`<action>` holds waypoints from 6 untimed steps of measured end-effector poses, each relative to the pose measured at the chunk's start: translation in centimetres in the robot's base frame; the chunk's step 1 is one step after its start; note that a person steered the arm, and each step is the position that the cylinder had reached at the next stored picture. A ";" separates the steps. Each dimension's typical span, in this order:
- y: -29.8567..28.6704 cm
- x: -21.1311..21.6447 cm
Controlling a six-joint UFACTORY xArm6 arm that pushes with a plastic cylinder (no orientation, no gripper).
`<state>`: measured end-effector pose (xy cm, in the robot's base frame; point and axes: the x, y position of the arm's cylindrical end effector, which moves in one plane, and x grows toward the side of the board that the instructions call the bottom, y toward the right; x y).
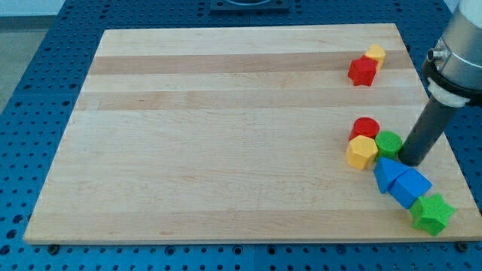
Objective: Point the arm at the heart
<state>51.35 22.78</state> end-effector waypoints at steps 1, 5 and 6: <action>2.4 -2.0; 7.0 -32.2; 1.5 -30.9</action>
